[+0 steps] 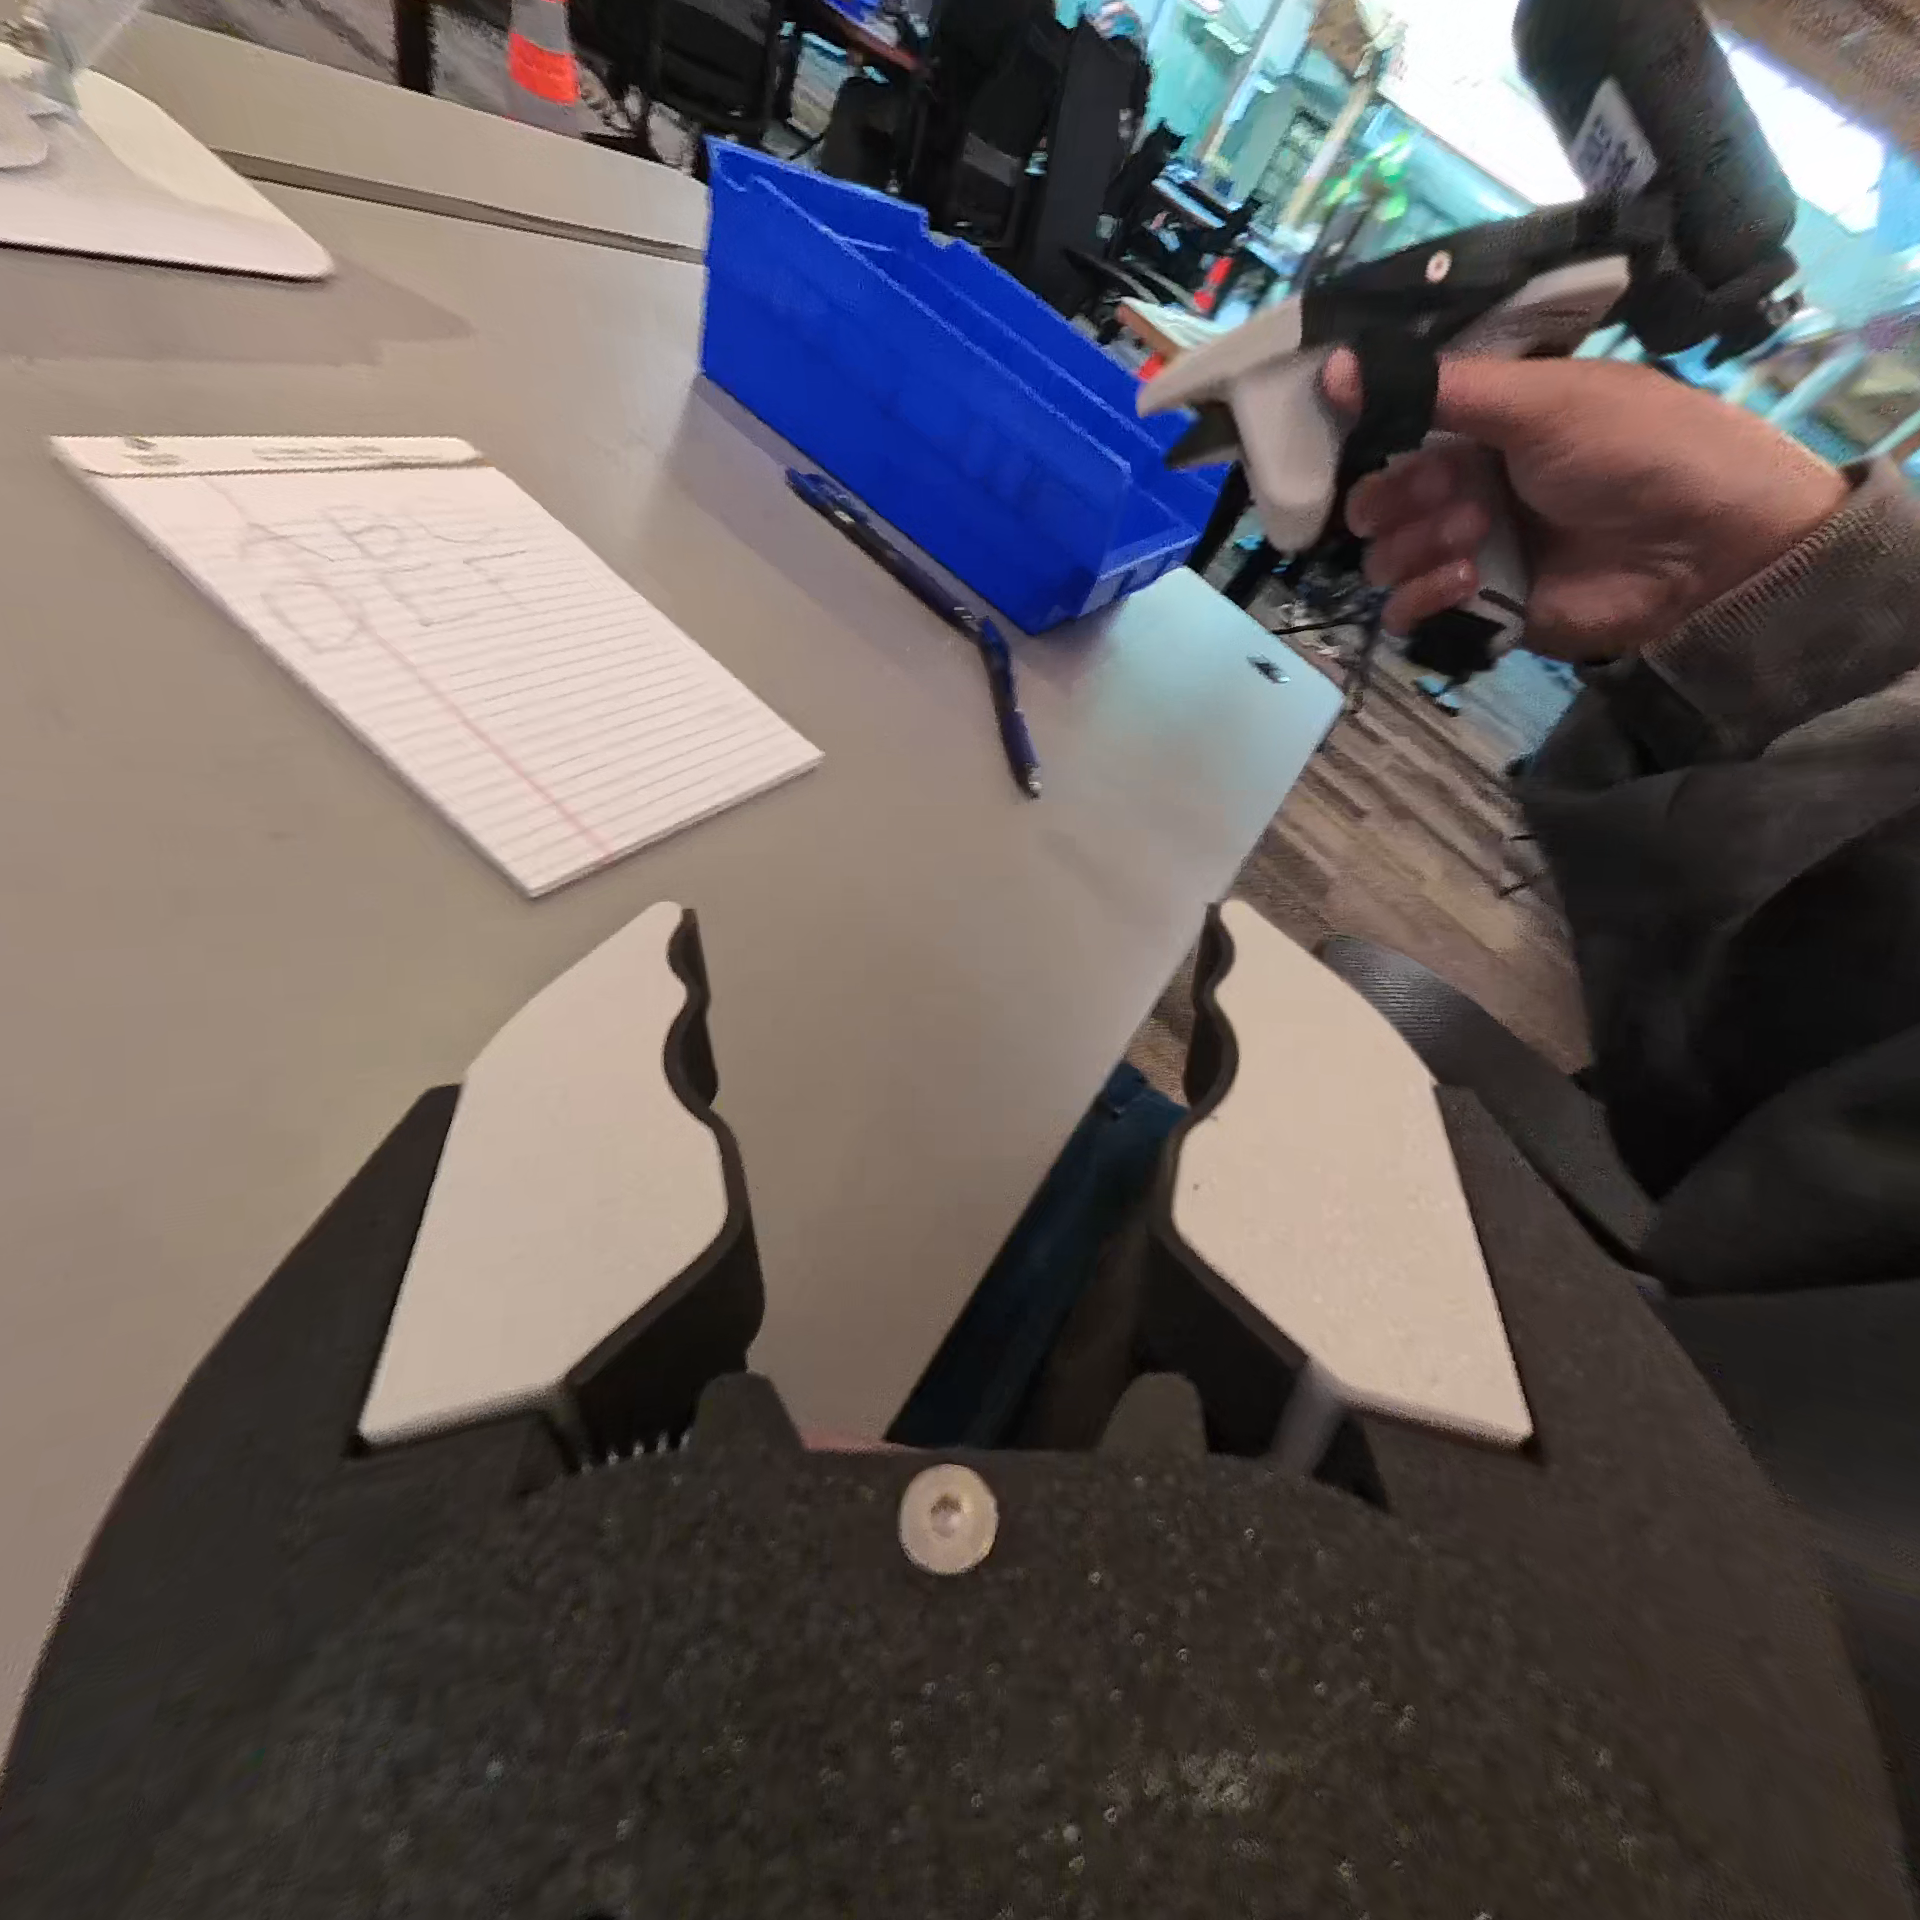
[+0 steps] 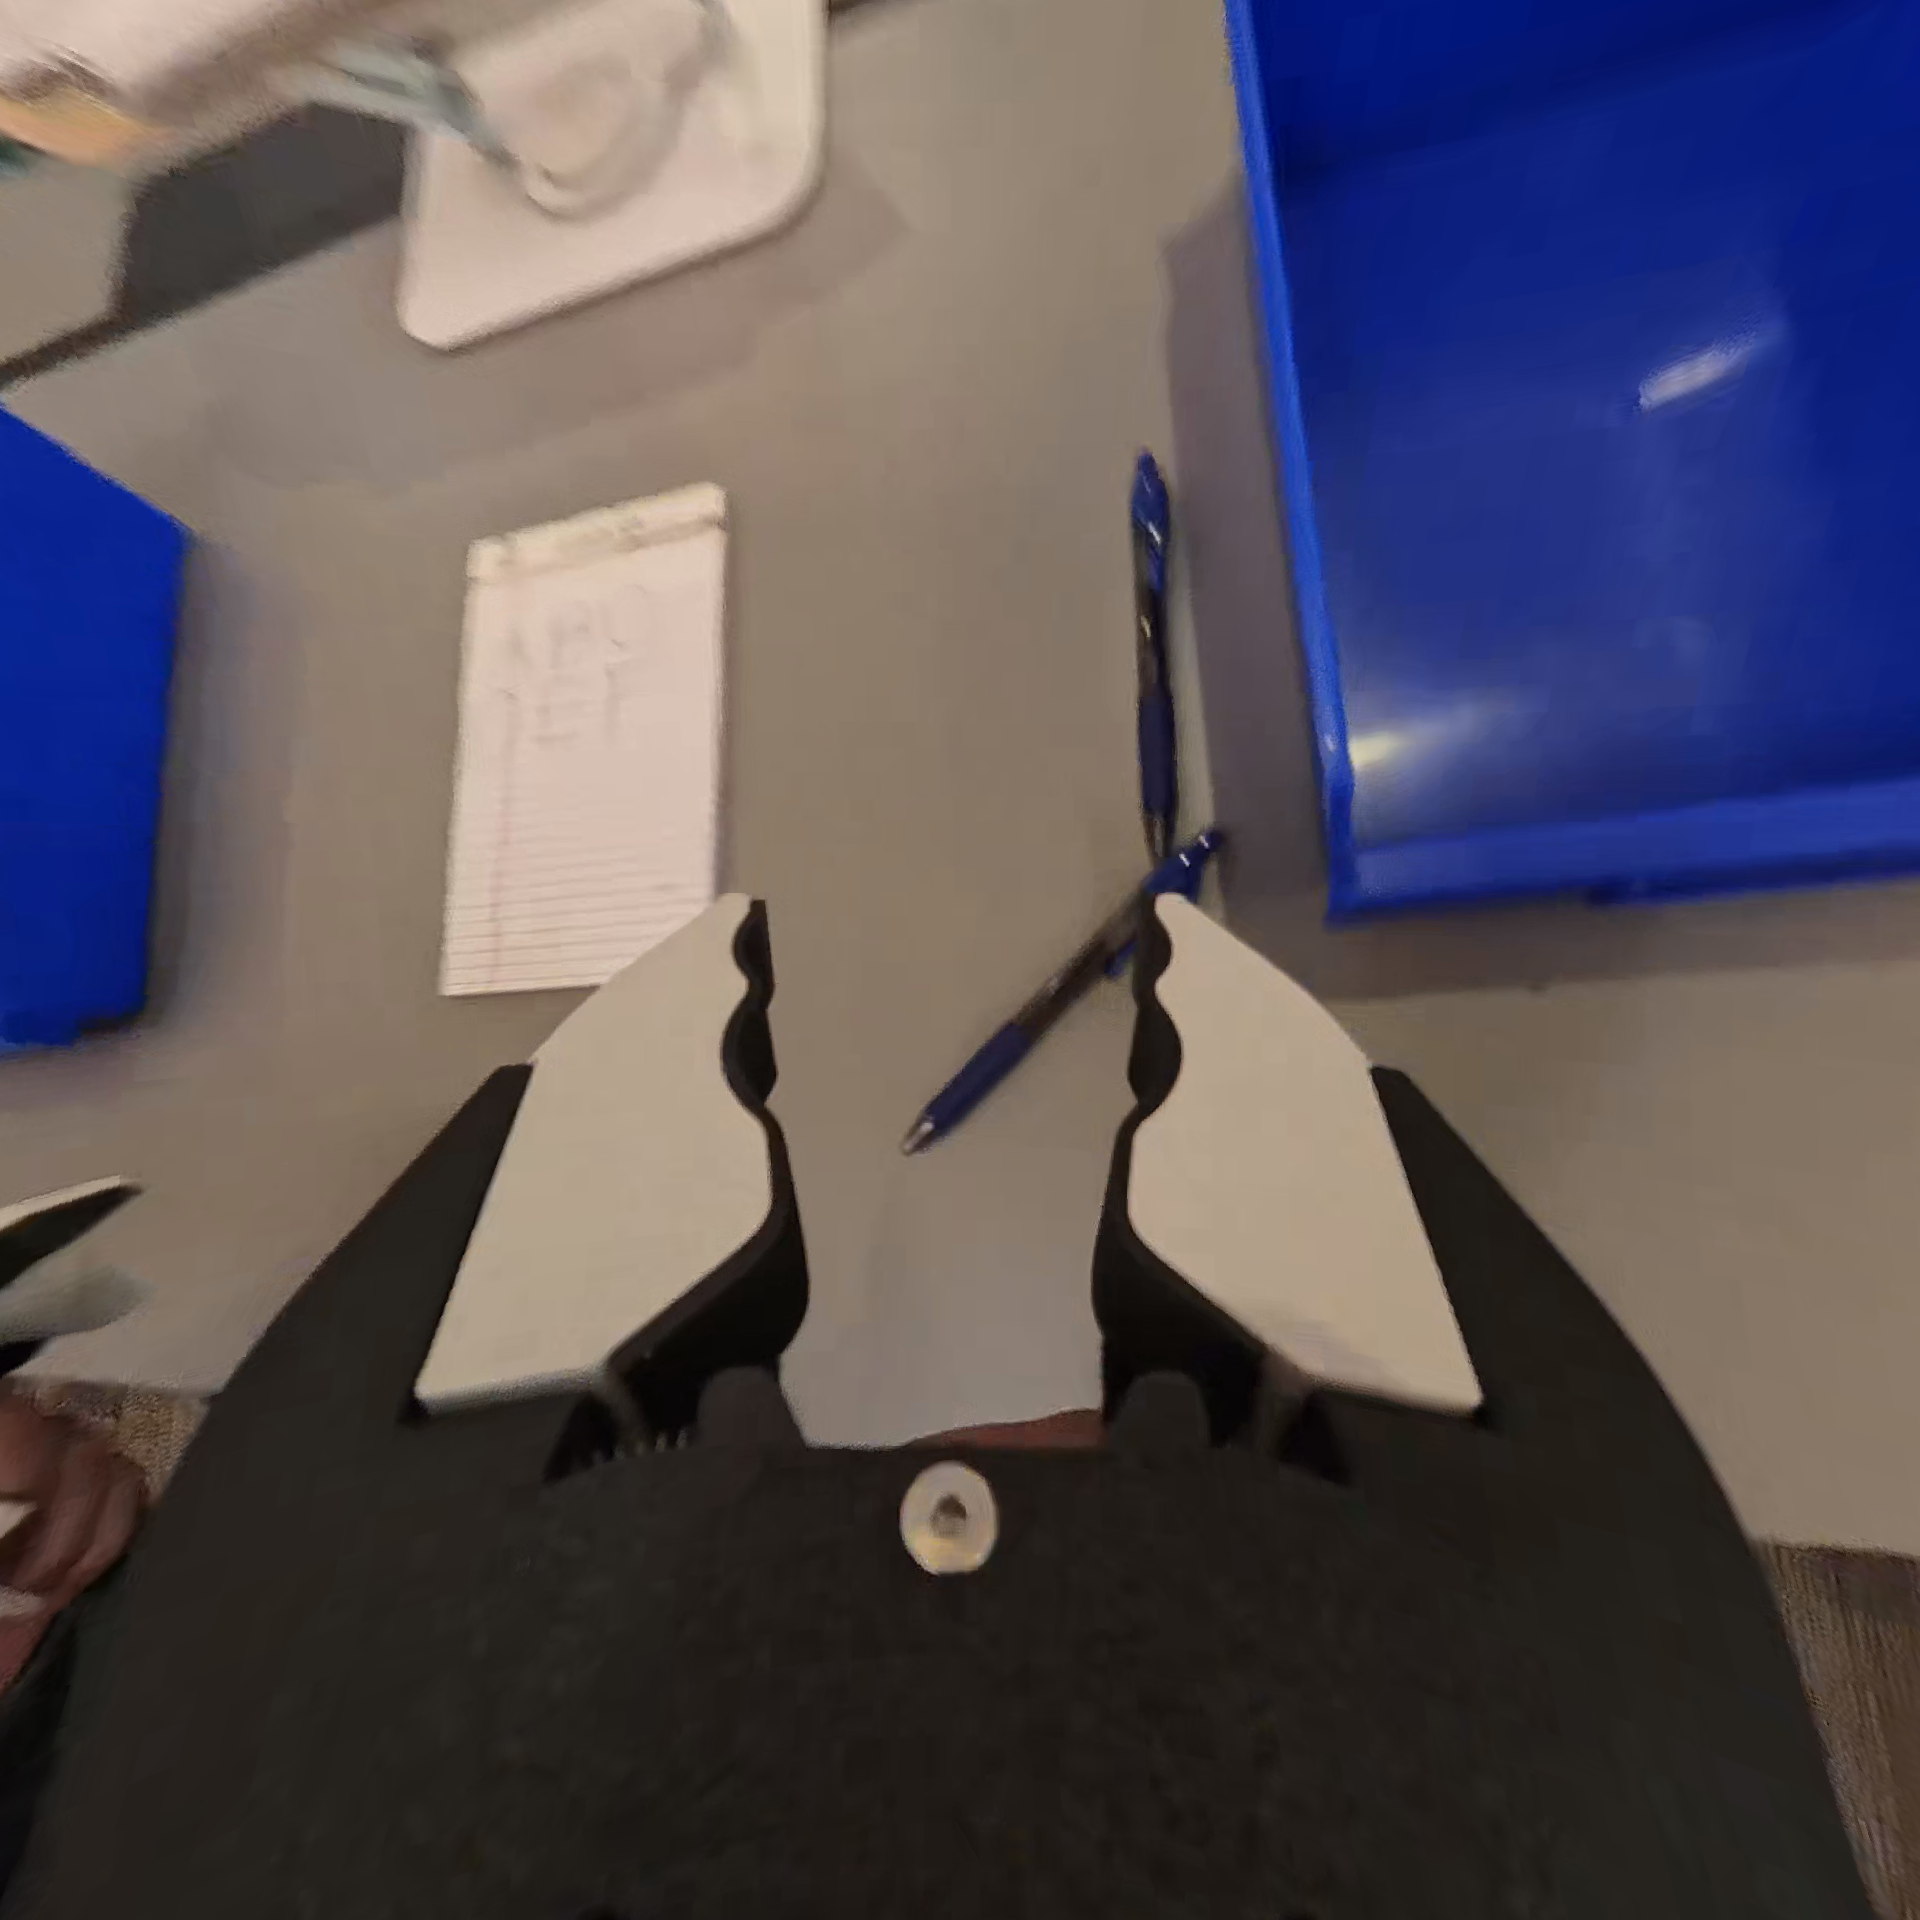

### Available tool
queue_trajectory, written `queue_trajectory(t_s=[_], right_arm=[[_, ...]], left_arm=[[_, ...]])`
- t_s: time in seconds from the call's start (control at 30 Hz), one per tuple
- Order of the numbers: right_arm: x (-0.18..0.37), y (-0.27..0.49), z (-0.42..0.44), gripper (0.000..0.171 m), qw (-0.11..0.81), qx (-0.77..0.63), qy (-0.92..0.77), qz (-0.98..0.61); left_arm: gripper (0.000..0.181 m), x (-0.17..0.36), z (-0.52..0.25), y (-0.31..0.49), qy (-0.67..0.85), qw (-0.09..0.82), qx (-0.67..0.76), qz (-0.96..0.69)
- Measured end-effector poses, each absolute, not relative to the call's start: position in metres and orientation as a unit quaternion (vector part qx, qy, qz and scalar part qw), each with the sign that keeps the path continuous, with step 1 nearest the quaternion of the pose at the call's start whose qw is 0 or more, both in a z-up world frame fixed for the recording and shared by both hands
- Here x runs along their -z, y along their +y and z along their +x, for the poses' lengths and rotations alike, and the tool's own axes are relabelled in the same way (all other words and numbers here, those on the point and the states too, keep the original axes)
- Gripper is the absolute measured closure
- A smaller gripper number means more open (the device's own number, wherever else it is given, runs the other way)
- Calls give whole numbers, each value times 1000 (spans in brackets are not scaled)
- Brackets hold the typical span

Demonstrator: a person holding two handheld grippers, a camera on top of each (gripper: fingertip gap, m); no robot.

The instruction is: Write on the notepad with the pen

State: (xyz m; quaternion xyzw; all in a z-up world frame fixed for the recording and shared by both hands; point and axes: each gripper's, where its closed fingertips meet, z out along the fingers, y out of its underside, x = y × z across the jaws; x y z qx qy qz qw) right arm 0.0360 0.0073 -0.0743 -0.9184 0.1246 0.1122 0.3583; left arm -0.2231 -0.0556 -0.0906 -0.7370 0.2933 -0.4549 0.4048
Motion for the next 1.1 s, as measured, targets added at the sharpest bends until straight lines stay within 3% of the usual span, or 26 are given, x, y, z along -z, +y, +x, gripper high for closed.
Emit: queue_trajectory(t_s=[0.2, 0.47, 0.7, 0.87, 1.1], right_arm=[[150, 7, 58, 108, 222, -47, 195, -954], [176, 12, 66, 113, 138, -1, 239, -961], [197, 16, 67, 127, 85, 20, 249, -965], [198, 23, 62, 152, 79, 17, 222, -972], [198, 23, 48, 156, 93, 5, 109, -990]], left_arm=[[96, 107, -252, -10, 292, 476, 305, -772], [95, 90, -232, 7, 352, 510, 264, -739], [93, 90, -212, 4, 384, 495, 285, -726], [93, 91, -206, -4, 393, 482, 297, -724], [94, 94, -202, -10, 404, 478, 296, -722]])
